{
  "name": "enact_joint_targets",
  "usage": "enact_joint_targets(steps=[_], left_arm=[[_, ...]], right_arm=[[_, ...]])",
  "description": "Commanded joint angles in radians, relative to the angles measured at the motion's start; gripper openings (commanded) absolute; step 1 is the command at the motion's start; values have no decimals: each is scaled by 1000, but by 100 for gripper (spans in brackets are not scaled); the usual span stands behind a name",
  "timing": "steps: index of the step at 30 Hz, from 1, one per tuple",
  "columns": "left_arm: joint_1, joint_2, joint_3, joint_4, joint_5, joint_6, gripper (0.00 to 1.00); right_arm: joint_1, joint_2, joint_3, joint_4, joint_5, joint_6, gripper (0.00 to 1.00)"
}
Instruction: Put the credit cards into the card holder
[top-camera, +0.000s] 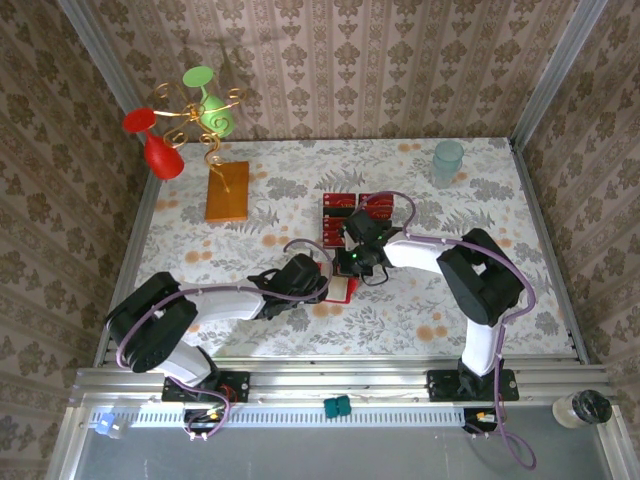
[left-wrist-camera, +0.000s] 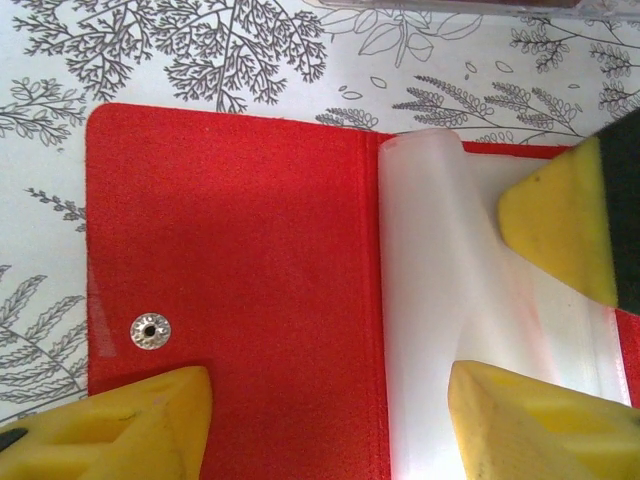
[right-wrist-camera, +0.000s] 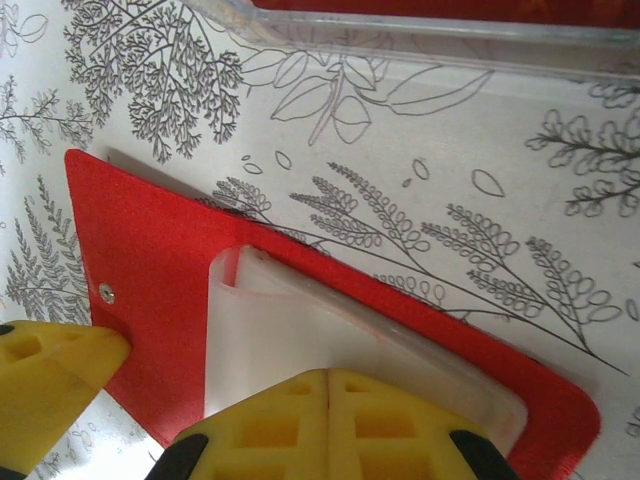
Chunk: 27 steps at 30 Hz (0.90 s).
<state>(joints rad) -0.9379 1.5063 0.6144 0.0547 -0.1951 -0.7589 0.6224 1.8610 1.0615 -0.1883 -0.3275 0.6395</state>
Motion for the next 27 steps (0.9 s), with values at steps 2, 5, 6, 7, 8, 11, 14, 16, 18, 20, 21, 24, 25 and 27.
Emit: enact_joint_targets(steps=[2,5,6,7,8,11,14,16,18,20,21,24,25,27], left_arm=[[-13,-16,-2,11,-20,29,65],[-19,-32,-10,31,-26,36,65],[-20,-38,-14,41,-29,39,65],[-22,-45,-19,51,-32,40,65],[-23,-51,-25,60,-34,42,65],[-28,-69,-42,86,-39,47,66],[-32,-77,-50,99,-38,54,67],[-32,-65,-44,91,-34,56,67],[-30,-47,-38,83,-30,57,67],[-32,-28,-36,80,-27,56,66],[-32,-19,-36,77,-26,54,65],[-32,4,-30,58,-28,48,59],[-31,11,-28,53,-27,45,57],[-32,19,-27,50,-27,43,53]], right_arm=[[11,27,5,-19,-13,19,3],[12,25,2,-16,-12,19,3],[13,24,-1,-16,-12,21,3],[12,23,-2,-13,-13,22,3],[13,24,-2,-12,-13,22,3],[13,22,-7,-8,-16,23,3],[13,23,-9,-7,-14,25,3],[13,22,-11,-3,-16,26,3],[12,23,-12,2,-16,28,3],[13,21,-13,4,-20,32,3],[13,22,-14,5,-19,33,3],[13,17,-11,7,-24,38,3],[13,16,-9,8,-25,39,3],[12,11,-5,6,-27,41,3]])
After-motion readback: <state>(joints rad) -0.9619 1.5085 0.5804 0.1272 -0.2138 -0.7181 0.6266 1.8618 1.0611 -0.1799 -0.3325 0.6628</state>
